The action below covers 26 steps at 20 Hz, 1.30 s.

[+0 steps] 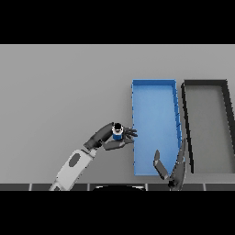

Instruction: Pick up the blue pipe and place it into the blue bin.

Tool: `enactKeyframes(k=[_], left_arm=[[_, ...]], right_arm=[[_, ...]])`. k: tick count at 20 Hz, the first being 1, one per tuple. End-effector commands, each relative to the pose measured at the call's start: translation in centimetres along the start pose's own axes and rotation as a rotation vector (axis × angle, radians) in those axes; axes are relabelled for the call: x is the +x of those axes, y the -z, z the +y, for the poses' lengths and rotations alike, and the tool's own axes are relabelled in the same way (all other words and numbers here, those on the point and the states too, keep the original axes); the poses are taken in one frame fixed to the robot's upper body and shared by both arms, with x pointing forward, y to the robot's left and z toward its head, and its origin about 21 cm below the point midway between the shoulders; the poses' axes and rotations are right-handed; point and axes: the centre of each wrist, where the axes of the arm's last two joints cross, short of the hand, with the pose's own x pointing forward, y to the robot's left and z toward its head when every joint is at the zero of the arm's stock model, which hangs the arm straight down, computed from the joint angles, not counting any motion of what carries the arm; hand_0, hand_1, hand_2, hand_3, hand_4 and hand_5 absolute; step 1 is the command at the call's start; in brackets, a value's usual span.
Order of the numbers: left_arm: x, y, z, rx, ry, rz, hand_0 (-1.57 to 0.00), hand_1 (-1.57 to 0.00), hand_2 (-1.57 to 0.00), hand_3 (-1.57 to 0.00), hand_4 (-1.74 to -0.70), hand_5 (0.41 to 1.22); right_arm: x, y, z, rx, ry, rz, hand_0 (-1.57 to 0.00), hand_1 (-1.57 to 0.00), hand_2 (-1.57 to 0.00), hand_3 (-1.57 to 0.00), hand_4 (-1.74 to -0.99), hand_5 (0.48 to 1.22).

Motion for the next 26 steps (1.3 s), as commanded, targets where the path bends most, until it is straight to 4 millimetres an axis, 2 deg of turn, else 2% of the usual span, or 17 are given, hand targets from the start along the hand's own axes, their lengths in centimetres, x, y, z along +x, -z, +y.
enactKeyframes(k=[1, 3, 6, 9, 12, 16, 18, 23, 26], left_arm=[[-0.1, 0.1, -0.2, -0.001, 0.002, 0.017, -1.57, -1.57, -1.57, -1.57, -1.47, 1.221], [0.3, 0.5, -0.3, -0.004, -0.004, 0.006, -1.57, -1.57, -1.57, -1.57, -1.47, 1.221], [0.3, 0.1, -0.4, -0.02, -0.004, 0.007, -1.57, -1.57, -1.57, -1.57, -1.47, 1.221], [0.5, 0.1, -0.4, -0.012, -0.003, 0.007, -1.57, -1.57, -1.57, -1.57, -1.47, 1.221], [0.3, 0.1, 0.3, -0.011, 0.016, 0.025, -1.57, -1.57, -1.57, -1.57, -1.47, 1.221], [0.6, 0.7, 0.3, -0.016, 0.025, 0.015, -1.57, -1.57, -1.57, -1.57, -1.47, 1.221], [0.3, 0.5, 0.3, -0.018, 0.021, 0.008, -1.57, -1.57, -1.57, -1.57, -1.47, 1.221], [0.0, 0.5, 0.5, -0.039, 0.001, 0.011, -1.57, -1.57, -1.57, -1.57, -1.46, 1.221], [0.3, 0.8, 0.8, -0.037, -0.017, 0.032, -1.57, -1.57, -1.57, -1.57, -1.47, 1.221]], right_arm=[[1.0, -0.1, 0.0, 0.016, 0.07, -0.06, 0.0, 0.0, -0.04, 0.0, -1.195, 0.648], [2.6, 0.2, -0.8, 0.111, 0.224, -0.098, 0.0, -0.02, -0.09, 0.0, -1.202, 0.624], [4.1, 1.6, -0.9, 0.329, 0.266, -0.002, 0.0, -0.02, -0.12, 0.0, -1.224, 0.6], [6.8, 3.4, -0.8, 0.502, 0.272, -0.046, 0.0, -0.01, -0.11, 0.0, -1.247, 0.568], [9.2, 5.0, -0.6, 0.604, 0.201, -0.098, 0.0, -0.01, -0.09, 0.0, -1.27, 0.558], [12.5, 7.4, 1.5, 0.723, 0.145, -0.187, 0.0, 0.0, -0.04, 0.0, -1.298, 0.559], [13.8, 7.7, 2.6, 0.795, 0.144, -0.195, 0.0, 0.0, -0.04, 0.0, -1.3, 0.56], [15.8, 9.0, 5.1, 0.899, 0.097, -0.232, 0.0, 0.0, -0.05, 0.0, -1.242, 0.551], [18.0, 9.9, 5.8, 0.912, 0.099, -0.296, -0.01, -0.02, -0.07, 0.0, -1.209, 0.534]])
